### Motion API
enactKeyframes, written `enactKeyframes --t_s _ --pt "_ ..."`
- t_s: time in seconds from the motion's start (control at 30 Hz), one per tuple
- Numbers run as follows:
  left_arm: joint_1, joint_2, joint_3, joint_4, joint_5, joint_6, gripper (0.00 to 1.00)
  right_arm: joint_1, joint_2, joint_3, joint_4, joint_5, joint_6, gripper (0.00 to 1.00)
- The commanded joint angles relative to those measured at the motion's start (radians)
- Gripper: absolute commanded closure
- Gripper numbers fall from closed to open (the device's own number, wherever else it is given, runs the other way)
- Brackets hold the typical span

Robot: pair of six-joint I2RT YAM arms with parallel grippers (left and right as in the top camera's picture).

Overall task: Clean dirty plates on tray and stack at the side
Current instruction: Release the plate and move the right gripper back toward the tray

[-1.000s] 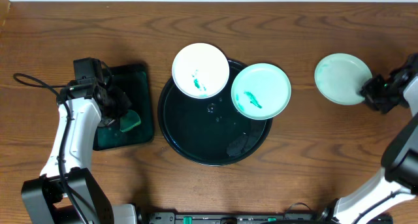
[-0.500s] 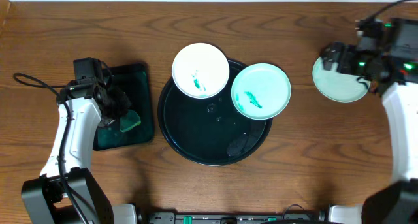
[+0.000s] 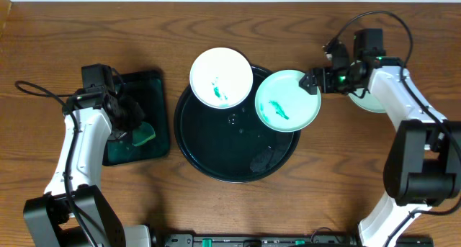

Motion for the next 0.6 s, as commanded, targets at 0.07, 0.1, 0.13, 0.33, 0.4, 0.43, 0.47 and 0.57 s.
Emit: enactKeyframes --t_s 0.07,0.1,0.13,0.33,0.4,0.43,0.47,0.57 --pt "0.001 -0.004 -0.001 -0.003 -0.002 0.017 0.93 0.033 0.075 0.002 0.014 -0.021 0.055 0.2" --pt "0.001 -0.004 -0.001 -0.003 -0.002 0.017 0.93 0.035 0.088 0.002 0.015 -0.022 0.057 0.27" --pt "0.001 -0.004 -0.001 -0.003 -0.002 0.018 0.93 0.037 0.1 0.002 0.018 -0.02 0.065 0.28" --pt "0.001 -0.004 -0.001 -0.003 -0.002 0.018 0.93 0.04 0.124 0.002 0.018 -0.007 0.073 0.74" --pt "0.001 -0.004 -0.001 -0.003 -0.002 0.018 0.93 0.04 0.119 0.002 0.017 0.01 0.089 0.89" --pt "0.001 -0.004 -0.001 -0.003 -0.002 0.018 0.93 0.04 0.116 0.002 0.016 0.01 0.09 0.94" --pt "0.002 -0.004 -0.001 -0.003 -0.002 0.018 0.93 0.04 0.116 0.002 0.014 0.01 0.09 0.97" --pt "0.001 -0.004 -0.001 -0.003 -0.002 0.018 0.93 0.04 0.112 0.002 0.001 0.009 0.09 0.99"
